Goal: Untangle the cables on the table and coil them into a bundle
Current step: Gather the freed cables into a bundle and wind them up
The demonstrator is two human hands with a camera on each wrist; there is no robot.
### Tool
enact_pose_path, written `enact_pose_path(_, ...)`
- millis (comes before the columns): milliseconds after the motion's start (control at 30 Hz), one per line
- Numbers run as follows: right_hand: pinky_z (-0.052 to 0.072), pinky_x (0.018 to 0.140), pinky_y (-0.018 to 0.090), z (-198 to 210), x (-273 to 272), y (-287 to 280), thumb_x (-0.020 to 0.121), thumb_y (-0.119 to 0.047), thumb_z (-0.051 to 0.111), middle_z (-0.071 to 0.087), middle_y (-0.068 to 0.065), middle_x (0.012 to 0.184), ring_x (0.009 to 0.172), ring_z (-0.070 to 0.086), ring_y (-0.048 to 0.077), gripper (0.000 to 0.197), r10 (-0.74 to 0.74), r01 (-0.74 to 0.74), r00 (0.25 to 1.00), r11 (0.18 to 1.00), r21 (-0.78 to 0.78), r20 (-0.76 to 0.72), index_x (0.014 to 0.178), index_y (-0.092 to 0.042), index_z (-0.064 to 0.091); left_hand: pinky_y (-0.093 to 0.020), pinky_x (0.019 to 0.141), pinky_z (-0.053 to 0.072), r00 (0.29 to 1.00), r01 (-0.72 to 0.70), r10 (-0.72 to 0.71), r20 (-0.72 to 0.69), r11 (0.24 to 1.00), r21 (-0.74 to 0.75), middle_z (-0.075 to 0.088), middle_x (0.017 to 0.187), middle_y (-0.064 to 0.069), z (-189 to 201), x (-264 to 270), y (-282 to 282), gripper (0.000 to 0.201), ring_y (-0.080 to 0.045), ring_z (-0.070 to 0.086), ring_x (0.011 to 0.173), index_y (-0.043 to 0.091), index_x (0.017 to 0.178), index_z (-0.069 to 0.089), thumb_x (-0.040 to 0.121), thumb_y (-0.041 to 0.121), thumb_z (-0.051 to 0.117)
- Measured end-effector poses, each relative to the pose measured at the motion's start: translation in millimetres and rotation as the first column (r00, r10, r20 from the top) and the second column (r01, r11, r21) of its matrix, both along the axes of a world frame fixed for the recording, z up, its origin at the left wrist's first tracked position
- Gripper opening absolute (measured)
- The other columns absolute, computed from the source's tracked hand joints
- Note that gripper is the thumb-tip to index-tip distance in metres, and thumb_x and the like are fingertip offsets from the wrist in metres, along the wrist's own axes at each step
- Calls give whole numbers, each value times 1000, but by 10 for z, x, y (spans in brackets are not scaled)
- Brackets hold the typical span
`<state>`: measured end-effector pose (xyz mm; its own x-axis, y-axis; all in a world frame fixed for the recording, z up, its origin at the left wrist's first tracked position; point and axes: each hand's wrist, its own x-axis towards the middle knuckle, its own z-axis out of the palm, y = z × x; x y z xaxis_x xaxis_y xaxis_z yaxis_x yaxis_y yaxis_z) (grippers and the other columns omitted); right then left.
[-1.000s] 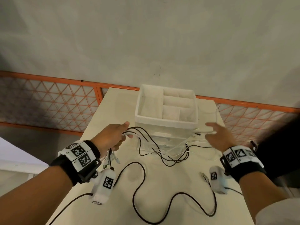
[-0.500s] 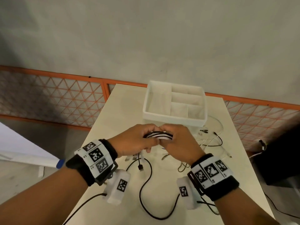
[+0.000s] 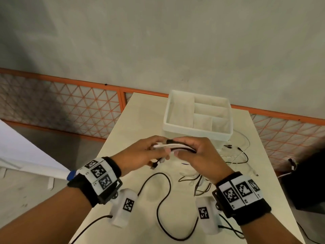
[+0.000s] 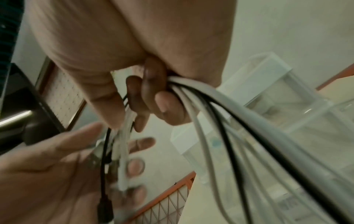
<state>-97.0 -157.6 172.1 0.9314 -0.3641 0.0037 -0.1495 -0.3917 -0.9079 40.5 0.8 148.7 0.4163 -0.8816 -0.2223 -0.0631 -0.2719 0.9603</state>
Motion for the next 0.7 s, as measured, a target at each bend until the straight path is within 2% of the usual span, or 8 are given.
enact_pose_path(100,40,49,7,104,-83,-1,95,-2,65,60,-22,51,46,55,-4,24,-1,-9,995,995,98,101,114,-14,74,-56,93,52,886,-74,67,-459,997,3,65,95,-15,-103,-44,65,76,-34,67,98,11,129,57,80,69,56)
enact_pose_path(200,40,48,8,104,-78,25,98,-9,61,55,-22,46,44,53,-5,21,21,-31,994,994,103,103,117,-12,71,-49,86,55,730,-75,54,-681,997,-1,61,91,-21,-108,-80,-14,92,-37,65,86,6,126,56,78,82,41)
enact_pose_path(267,39,48,15,27,-64,29,99,-22,61,50,-18,45,42,45,0,22,28,-31,998,998,57,52,118,-24,72,-42,77,57,755,-130,108,-647,991,14,63,90,-22,-18,-83,-90,88,-32,65,76,7,118,61,79,82,34)
enact_pose_path(333,47,52,27,-43,-63,22,99,-33,61,48,-12,51,51,44,6,21,28,-28,1000,1000,10,9,113,-47,68,-40,76,60,838,-198,198,-509,979,53,65,87,-22,64,-77,-159,81,-31,68,73,4,111,64,86,74,34)
enact_pose_path(400,44,56,23,-73,-65,13,100,-33,59,50,-6,57,55,46,9,29,46,-46,999,999,-17,1,101,-62,63,-42,84,60,904,-198,210,-372,978,71,67,88,-24,129,-103,-208,74,-33,70,77,0,107,66,91,66,36)
enact_pose_path(467,38,52,19,-72,-47,19,102,-29,57,50,-6,57,51,43,6,33,56,-55,998,997,-49,16,101,-62,64,-42,86,59,927,-182,192,-322,981,62,68,93,-28,166,-135,-248,71,-36,71,85,-2,106,67,94,61,36)
enact_pose_path(567,36,52,13,-68,-46,12,103,-21,54,51,-9,57,48,42,1,35,48,-46,998,998,-49,44,113,-53,66,-42,84,60,904,-248,247,-350,968,42,70,104,-30,176,-144,-296,70,-37,71,90,-2,112,66,95,60,38)
enact_pose_path(700,38,59,7,-93,-93,10,104,-18,52,59,-6,62,55,53,-2,38,91,-87,994,995,-52,61,134,-40,61,-47,90,56,786,-299,255,-563,954,15,71,108,-21,127,-125,-294,76,-33,70,100,2,115,67,91,68,39)
